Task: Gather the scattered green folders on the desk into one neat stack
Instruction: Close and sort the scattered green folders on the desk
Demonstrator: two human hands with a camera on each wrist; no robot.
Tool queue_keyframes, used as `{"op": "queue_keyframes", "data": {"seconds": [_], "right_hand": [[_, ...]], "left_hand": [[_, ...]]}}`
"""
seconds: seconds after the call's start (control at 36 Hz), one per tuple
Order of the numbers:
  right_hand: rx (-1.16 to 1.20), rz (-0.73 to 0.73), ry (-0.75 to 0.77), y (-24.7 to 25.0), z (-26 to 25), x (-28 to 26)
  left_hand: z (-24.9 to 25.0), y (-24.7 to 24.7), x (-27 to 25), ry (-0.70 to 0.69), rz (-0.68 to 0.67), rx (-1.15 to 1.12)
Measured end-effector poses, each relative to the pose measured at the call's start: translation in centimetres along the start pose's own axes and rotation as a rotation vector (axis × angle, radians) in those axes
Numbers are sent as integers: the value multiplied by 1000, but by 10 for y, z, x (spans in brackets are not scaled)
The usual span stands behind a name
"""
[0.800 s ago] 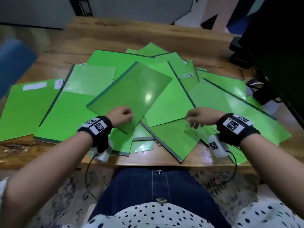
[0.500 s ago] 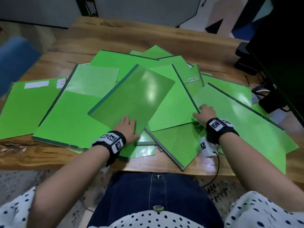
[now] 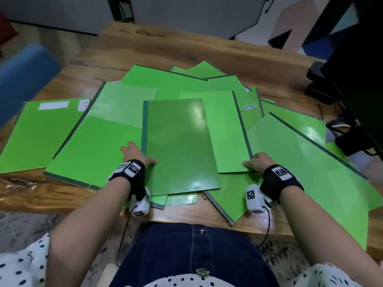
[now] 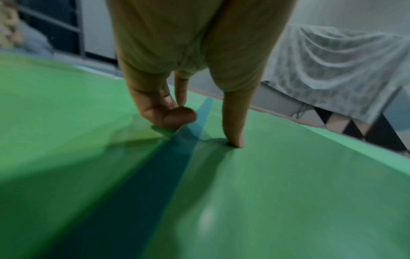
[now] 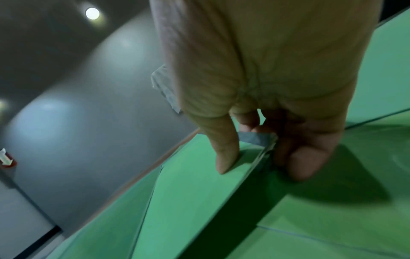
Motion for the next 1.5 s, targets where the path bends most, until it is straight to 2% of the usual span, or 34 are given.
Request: {"op": "queue_keyframes", "data": {"seconds": [0.17,0.33,0.42,0.47,0.53,0.64,0.69,0.81,0.89,0.94,1.0,1.11,1.17,1.22,1.28,1.33,1.44,1.5], "right_hand": [[405,-60,40,8,-7,-16],[496,107,184,34,-25,-36],[500,316,251,62,-30,-46],[513,508,312,89,-34,-54],[554,743,385,121,-39,-69],[682,1179,467,182,-50,-108],[617,1343,532,204,-66,-131],[472,1515,893,226,-107,-174],[438,1492,1012,239,-127,-182],[413,1400,971,249,-137,-176],[354,1326,868,260,-142,-166],[225,1017,869,263,-154,-149],[91,879,840,253,-161,-139],[-76,784,784,236,-168,-126],[-223,786,707,219,-175,-114],[-271,790,665,203,-180,-106],[-295,843,622,179,-192,-100],[-263,876,616,172,-197,-101]], "left_hand": [[-6,-13,-8,100,-26,-66],[-3,-13,-8,168,-153,-289],[5,2,-1,115,-187,-315],[12,11,6,19,-214,-347],[14,19,11,-54,-260,-472],[14,34,8,-107,-351,-593],[13,38,5,-101,-378,-578],[17,36,-1,-111,-421,-517],[20,31,-5,-109,-452,-445],[22,31,-5,-114,-462,-426],[25,37,-4,-134,-435,-430],[36,53,-4,-162,-347,-500],[44,60,-10,-139,-317,-589],[56,63,-17,-191,-324,-639],[71,66,-32,-322,-358,-622],[85,63,-44,-442,-390,-553],[106,55,-65,-560,-463,-408],[113,49,-69,-614,-452,-346]]}}
Point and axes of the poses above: each hand's wrist, its own x-axis towards the middle knuckle, its own y-axis out of the back of the hand, z = x × y, the point moved 4 cm from there along x, towards the middle knuckle, and after that the axes turned 14 degrees about -x, right-handed, at the moved point
